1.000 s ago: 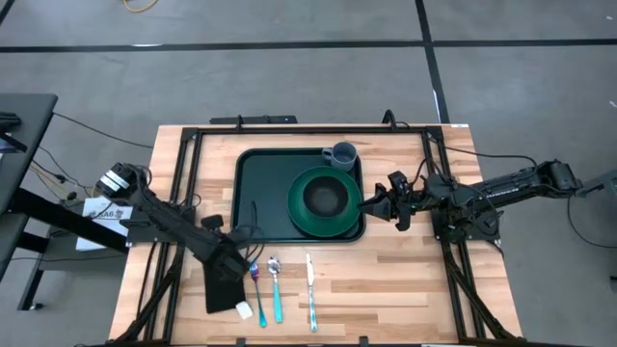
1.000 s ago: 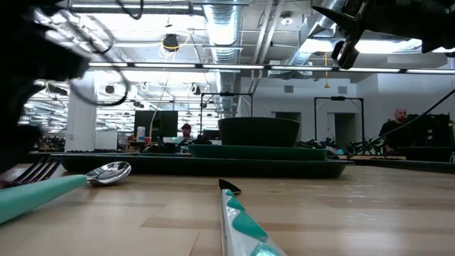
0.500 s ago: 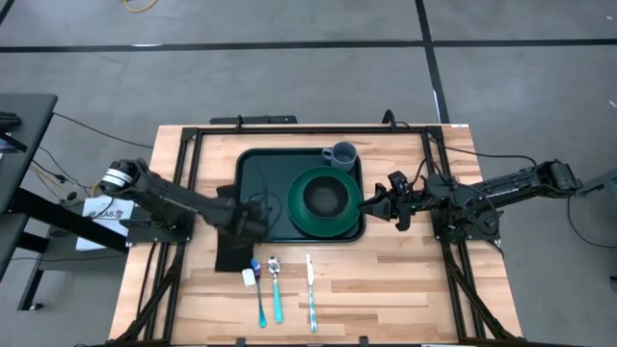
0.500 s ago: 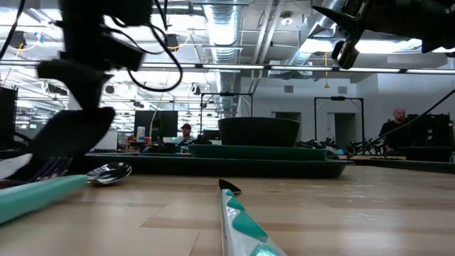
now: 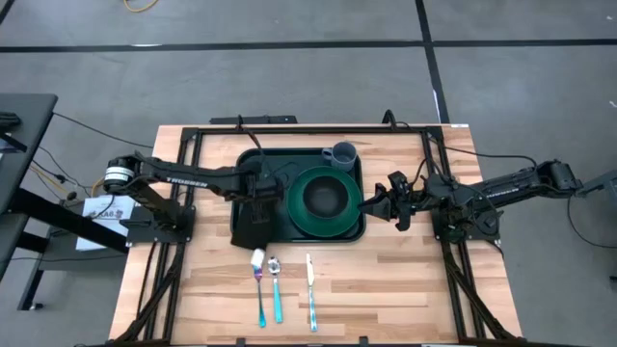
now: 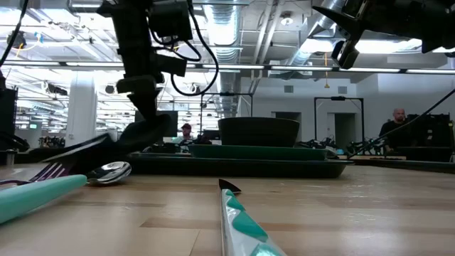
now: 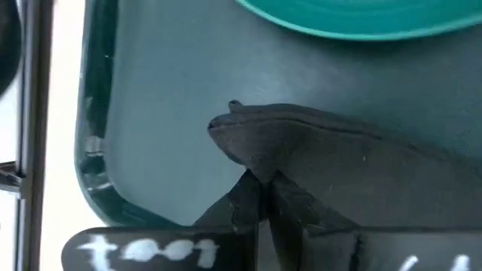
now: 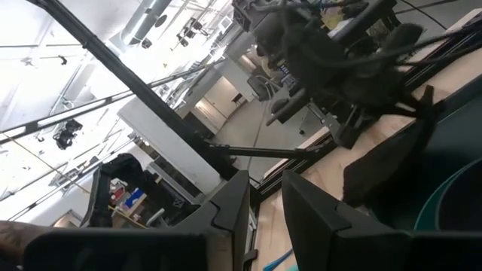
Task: Set up tray
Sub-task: Put the black napkin on the black tray to the left of the green plate
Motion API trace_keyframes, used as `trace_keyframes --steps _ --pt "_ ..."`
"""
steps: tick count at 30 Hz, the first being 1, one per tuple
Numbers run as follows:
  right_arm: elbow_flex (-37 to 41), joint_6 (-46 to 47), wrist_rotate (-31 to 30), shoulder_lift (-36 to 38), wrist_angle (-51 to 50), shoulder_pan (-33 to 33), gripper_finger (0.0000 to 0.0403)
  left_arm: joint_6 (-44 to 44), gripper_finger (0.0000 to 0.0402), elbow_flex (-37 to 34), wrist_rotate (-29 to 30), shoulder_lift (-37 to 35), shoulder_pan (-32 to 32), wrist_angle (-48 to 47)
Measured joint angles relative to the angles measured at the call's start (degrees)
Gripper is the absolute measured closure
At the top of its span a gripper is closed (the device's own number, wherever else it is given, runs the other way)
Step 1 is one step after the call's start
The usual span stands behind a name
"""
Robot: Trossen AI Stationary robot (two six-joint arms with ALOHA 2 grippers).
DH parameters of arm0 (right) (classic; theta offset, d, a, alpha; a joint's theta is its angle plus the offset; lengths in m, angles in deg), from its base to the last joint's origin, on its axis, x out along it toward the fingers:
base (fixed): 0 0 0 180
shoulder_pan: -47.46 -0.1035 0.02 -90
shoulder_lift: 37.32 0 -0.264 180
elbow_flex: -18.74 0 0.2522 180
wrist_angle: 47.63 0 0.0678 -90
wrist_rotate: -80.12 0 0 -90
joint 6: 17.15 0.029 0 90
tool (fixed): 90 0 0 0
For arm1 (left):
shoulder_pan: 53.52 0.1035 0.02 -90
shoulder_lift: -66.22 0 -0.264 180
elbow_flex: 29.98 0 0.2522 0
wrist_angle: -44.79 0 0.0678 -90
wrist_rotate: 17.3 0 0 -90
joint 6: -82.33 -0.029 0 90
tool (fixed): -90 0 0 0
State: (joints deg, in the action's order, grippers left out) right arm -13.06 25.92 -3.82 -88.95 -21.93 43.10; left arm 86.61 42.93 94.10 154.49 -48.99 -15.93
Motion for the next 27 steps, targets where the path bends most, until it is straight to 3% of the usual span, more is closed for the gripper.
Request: trace_keyframes --steps 10,27 --pt "0.0 0.0 -0.1 0.0 0.0 0.0 0.0329 -9.2 0.0401 0.0 -1.8 1.3 8.7 2.6" --pt "-0.4 0.5 -0.1 0.0 0.0 0.5 0.0329 -17.5 0.0401 0.0 -0.1 5.7 10.6 9.3"
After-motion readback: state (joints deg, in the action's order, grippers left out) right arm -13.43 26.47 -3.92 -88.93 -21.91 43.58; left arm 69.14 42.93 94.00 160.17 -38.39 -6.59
